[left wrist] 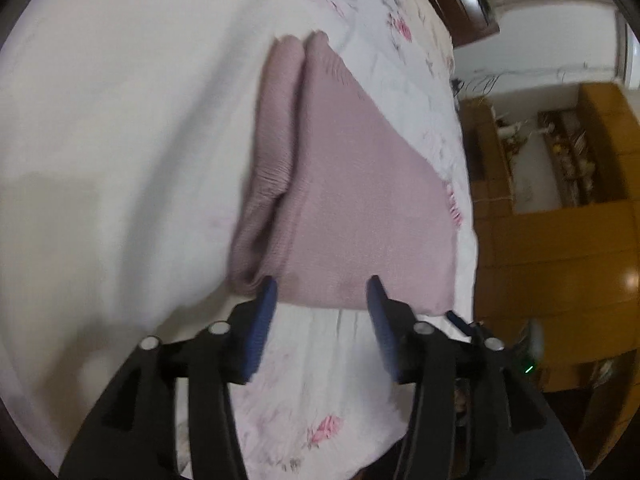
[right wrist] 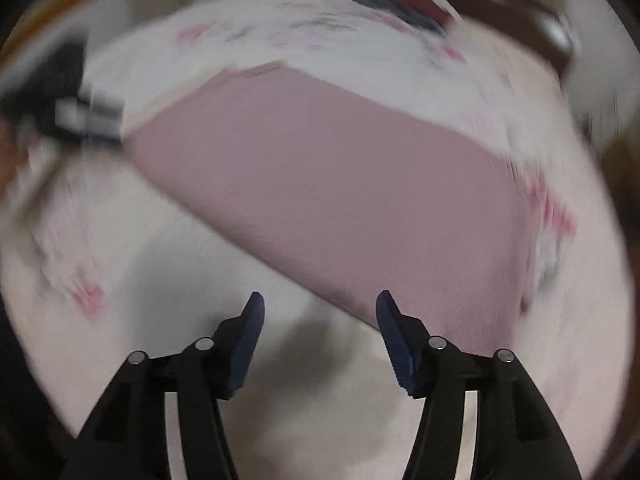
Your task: Fold small clothes
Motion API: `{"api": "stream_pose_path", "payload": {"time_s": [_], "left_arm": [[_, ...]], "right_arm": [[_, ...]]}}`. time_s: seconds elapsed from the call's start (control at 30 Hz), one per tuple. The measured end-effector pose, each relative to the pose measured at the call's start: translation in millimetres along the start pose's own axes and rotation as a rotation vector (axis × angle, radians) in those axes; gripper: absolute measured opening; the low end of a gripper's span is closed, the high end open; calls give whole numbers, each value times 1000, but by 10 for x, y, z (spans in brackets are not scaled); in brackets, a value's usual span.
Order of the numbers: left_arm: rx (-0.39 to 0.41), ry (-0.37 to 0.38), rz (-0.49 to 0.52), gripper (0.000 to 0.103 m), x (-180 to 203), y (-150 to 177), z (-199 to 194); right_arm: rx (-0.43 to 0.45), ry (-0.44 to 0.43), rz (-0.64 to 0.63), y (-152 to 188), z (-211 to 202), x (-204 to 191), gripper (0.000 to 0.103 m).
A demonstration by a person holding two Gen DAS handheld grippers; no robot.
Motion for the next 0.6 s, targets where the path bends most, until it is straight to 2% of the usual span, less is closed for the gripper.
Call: {"api": "stream_pose_path", "payload": {"time_s": [0.1, 0.3, 0.47, 0.6], "left_arm": [[-3, 26, -21, 64, 77, 119, -1], [33, 86, -55, 65, -40, 50, -68], [31, 106, -60, 65, -148, 24, -81], [40, 140, -84, 66, -246, -23, -76]], "right_arm": [[28, 93, -153, 83, 107, -263, 59], [111, 239, -367, 4, 381, -760, 59], [165, 295, -436, -230, 555, -1074, 58], [208, 306, -492, -389, 705, -1397, 58]]}}
Point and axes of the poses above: each gripper's, at about its wrist camera, not at the fingertips, and z roughly the way its jaws point, x to its right, y to its underside, the point moved 9 cm from there along z, roughly the way its jaws point, and after that the axes turned 15 degrees about z, right-handed, at the moved point
